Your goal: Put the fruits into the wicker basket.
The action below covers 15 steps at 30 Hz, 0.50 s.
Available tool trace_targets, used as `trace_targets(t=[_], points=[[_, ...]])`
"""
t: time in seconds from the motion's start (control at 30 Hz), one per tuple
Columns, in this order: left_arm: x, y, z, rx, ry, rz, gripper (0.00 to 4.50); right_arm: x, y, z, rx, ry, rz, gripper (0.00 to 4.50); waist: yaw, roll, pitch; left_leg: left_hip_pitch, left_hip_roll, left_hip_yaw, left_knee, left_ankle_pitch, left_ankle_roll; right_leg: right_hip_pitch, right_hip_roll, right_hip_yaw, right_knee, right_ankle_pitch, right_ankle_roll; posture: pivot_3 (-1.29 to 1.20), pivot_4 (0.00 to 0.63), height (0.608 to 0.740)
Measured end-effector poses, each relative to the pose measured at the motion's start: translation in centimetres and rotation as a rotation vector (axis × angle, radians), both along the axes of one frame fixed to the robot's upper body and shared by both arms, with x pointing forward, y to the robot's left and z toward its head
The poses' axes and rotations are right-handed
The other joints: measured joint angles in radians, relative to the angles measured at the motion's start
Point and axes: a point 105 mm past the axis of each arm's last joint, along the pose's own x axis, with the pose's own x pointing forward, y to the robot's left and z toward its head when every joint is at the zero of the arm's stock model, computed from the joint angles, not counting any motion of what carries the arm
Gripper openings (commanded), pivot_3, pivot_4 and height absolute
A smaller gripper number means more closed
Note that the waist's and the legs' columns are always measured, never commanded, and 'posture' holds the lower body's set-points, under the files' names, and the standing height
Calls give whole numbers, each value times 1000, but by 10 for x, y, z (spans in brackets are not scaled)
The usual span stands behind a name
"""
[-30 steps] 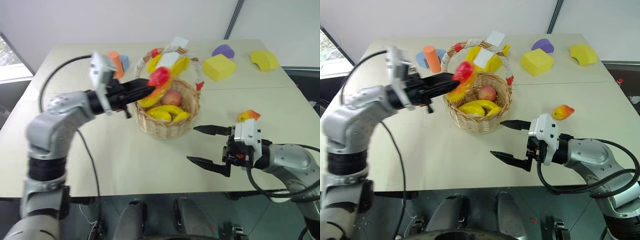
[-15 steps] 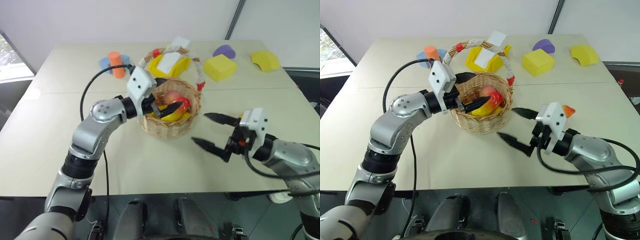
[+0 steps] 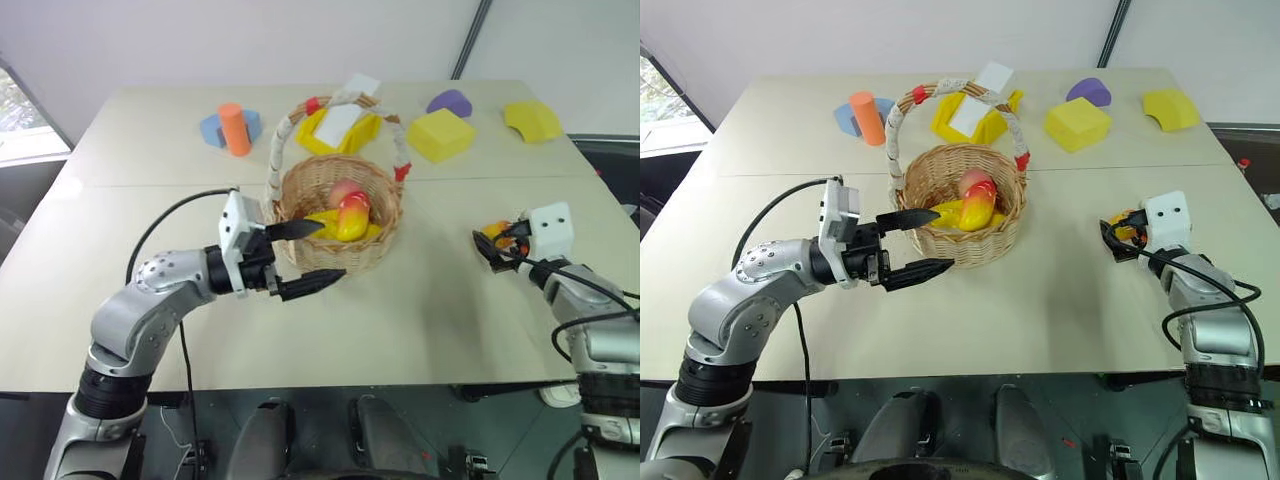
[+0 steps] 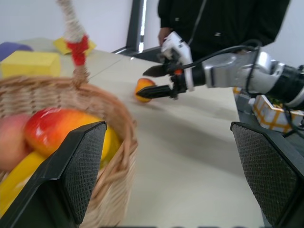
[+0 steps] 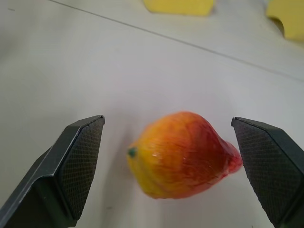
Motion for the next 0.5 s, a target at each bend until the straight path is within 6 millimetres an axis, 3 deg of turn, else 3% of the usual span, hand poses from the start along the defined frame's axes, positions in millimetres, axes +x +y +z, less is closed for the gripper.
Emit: trace_targets(t=[0.17,0.37,0.5], points=[[-2,-6,-3,5,9,-15,4482,7,-4,-8,25,14,-27,4500,-5,0,0,1,0,0,0,0,0,0,1,0,0,0,0,0,150,740],[-2,-6,-3,5,8,-8,4500,10,-2,-8,37,-1,-25,2793,-4,0,0,1,0,0,0,0,0,0,1,0,0,0,0,0,150,740],[-2,-5,-3,6,5,-9,4500,8,1,-8,28,-7,-9,2716,-4,0,0,1,0,0,0,0,0,0,1,0,0,0,0,0,150,740]])
